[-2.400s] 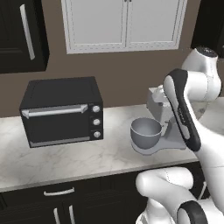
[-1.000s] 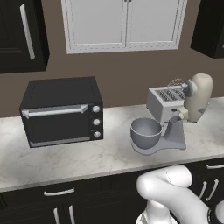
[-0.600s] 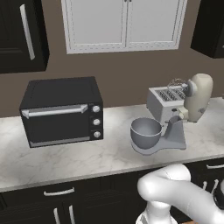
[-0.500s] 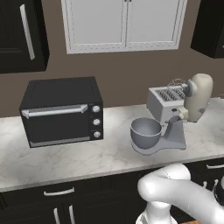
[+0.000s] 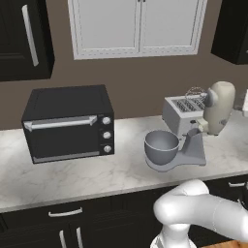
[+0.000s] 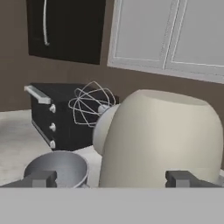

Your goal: Close the stand mixer head.

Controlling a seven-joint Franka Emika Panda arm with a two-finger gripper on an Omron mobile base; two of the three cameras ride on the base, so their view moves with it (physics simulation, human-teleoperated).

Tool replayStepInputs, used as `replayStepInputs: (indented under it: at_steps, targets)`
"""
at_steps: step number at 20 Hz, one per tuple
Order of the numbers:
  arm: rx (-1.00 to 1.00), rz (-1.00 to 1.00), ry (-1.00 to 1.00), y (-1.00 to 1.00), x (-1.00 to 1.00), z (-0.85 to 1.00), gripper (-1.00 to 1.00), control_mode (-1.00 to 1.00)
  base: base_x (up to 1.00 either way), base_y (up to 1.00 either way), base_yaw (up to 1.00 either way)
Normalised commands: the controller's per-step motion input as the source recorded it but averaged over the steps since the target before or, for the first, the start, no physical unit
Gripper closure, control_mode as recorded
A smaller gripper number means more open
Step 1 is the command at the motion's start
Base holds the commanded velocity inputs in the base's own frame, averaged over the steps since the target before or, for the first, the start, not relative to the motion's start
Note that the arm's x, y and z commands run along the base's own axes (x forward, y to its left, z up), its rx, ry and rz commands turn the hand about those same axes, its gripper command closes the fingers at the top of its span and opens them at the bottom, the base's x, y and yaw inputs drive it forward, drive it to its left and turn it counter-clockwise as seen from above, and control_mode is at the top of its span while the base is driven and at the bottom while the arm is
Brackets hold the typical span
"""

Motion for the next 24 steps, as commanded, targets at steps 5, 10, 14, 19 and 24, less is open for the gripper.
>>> replayStepInputs:
  at_steps: [5,10,14,19,24]
  targets:
    - [0.00,0.47,0.09,0.82,0.37,-0.21,-1.00,-1.00,0.00,0.00,0.00]
    - [-0.04,0.43,0.03,1.00,0.43,-0.32,-1.00,-1.00,0.00,0.00,0.00]
    - [-0.12,0.40,-0.03,1.00,0.47,-0.74,-1.00,-1.00,0.00,0.00,0.00]
    - [-0.21,0.28,-0.26,1.00,0.09,-0.77,-1.00,-1.00,0.00,0.00,0.00]
    - [-0.19,0.11,-0.34,1.00,-0.18,-0.17,-1.00,-1.00,0.00,0.00,0.00]
